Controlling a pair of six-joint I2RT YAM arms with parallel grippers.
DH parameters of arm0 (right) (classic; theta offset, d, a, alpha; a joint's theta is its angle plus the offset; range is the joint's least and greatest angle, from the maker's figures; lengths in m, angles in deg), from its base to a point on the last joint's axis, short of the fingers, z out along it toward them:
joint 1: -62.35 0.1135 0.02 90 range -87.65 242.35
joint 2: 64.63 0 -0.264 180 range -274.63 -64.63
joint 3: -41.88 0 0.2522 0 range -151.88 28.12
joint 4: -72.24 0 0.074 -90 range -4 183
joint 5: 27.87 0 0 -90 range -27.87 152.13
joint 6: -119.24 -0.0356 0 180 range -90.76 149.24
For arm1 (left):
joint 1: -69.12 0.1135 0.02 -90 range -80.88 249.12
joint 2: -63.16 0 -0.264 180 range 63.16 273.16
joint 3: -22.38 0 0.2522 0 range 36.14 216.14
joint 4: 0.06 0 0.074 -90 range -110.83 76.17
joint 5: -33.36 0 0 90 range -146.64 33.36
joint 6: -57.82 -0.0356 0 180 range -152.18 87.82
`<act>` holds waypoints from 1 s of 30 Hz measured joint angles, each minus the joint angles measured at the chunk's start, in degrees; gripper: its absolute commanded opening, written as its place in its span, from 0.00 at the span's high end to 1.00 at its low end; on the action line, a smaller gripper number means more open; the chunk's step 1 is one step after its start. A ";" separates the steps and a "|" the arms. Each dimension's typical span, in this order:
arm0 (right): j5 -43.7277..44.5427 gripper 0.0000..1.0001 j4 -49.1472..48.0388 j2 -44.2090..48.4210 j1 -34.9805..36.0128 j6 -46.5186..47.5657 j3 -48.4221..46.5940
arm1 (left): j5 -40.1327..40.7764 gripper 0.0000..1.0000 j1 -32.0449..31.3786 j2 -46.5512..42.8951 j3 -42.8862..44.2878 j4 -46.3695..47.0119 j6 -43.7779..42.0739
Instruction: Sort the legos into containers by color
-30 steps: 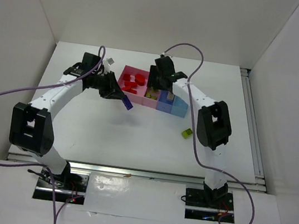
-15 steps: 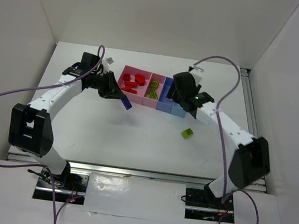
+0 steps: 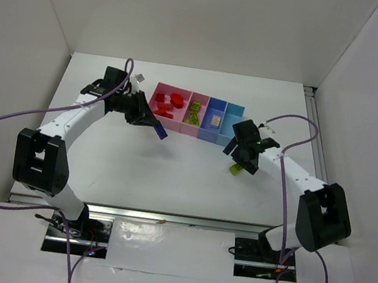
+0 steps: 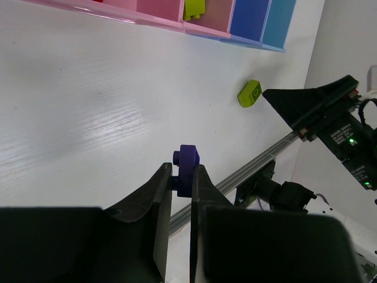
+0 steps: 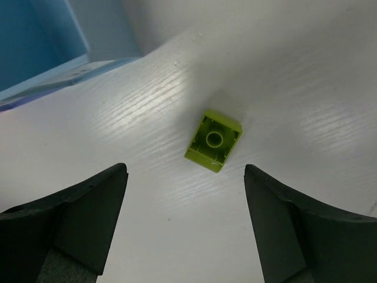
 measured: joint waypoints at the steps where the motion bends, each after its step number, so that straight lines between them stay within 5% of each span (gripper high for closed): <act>1: -0.26 0.14 -0.02 -1.14 -0.11 -0.39 0.00 | 0.00 1.00 0.00 0.11 0.00 -0.02 0.00; 20: -2.58 0.36 -6.84 -8.90 -2.73 -3.69 4.33 | -0.09 1.00 -0.02 0.37 0.00 0.02 0.00; 26: -1.79 0.65 -7.65 -8.81 -2.75 -2.99 4.98 | -0.04 1.00 -0.02 0.74 0.00 0.17 0.00; 30: -0.81 0.71 -6.51 -7.32 -2.32 -1.31 4.44 | -0.04 1.00 -0.02 0.83 0.00 0.20 0.00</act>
